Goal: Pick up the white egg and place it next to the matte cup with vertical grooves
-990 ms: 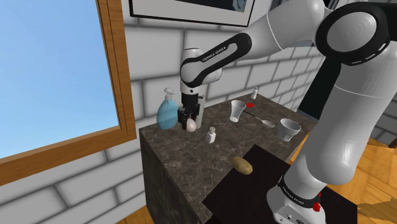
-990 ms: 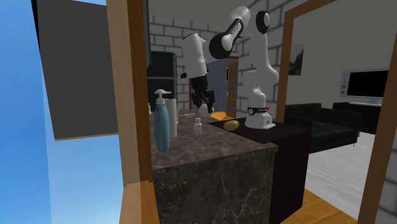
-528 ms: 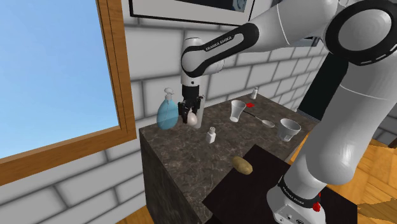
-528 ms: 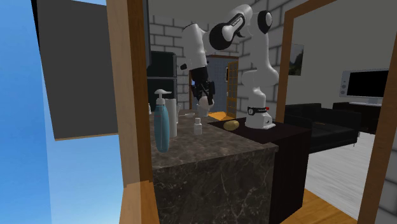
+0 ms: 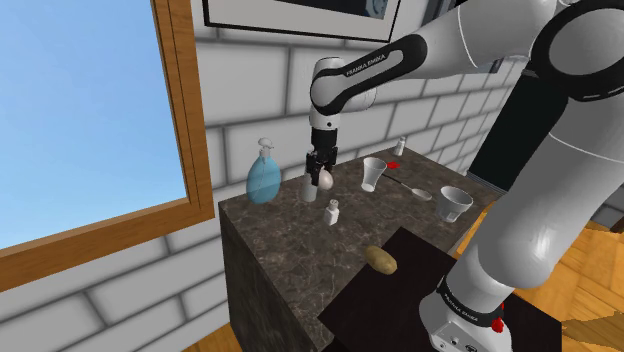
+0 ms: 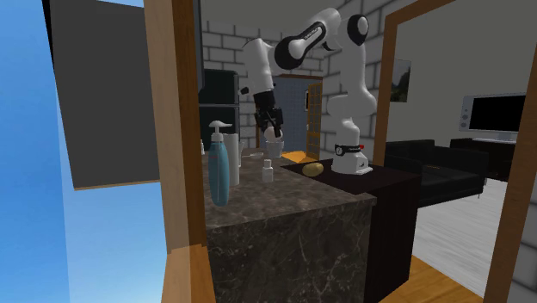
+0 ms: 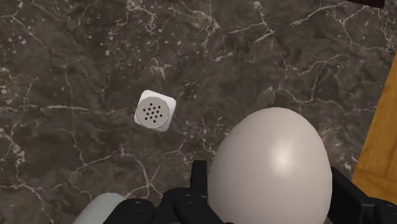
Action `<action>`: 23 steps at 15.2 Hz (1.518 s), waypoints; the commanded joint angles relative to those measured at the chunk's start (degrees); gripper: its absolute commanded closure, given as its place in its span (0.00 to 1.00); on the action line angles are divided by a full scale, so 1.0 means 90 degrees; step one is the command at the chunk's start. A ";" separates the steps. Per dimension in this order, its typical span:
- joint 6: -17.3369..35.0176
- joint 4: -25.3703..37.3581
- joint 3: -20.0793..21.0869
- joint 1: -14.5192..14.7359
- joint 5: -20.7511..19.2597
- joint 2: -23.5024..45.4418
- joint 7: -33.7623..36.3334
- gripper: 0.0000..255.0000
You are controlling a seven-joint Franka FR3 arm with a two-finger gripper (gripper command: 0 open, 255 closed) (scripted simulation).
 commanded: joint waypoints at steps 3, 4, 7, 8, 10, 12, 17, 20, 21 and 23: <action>-0.0013 -0.0210 -0.0315 -0.0304 -0.0153 -0.0173 -0.0549 1.00; -0.0020 -0.0254 -0.0399 -0.0384 -0.0196 -0.0212 -0.0690 1.00; -0.0042 -0.0341 -0.0656 -0.0626 -0.0333 -0.0294 -0.1114 1.00; -0.0050 -0.0356 -0.0743 -0.0707 -0.0380 -0.0309 -0.1257 1.00; -0.0067 -0.0363 -0.0918 -0.0869 -0.0472 -0.0320 -0.1544 1.00; -0.0084 -0.0341 -0.1093 -0.1031 -0.0561 -0.0305 -0.1834 1.00; -0.0131 -0.0159 -0.1528 -0.1430 -0.0748 -0.0156 -0.2575 1.00; -0.0163 0.0036 -0.1781 -0.1667 -0.0824 0.0010 -0.3031 1.00; -0.0175 0.0116 -0.1863 -0.1745 -0.0841 0.0078 -0.3185 1.00; -0.0201 0.0296 -0.2020 -0.1904 -0.0863 0.0233 -0.3496 1.00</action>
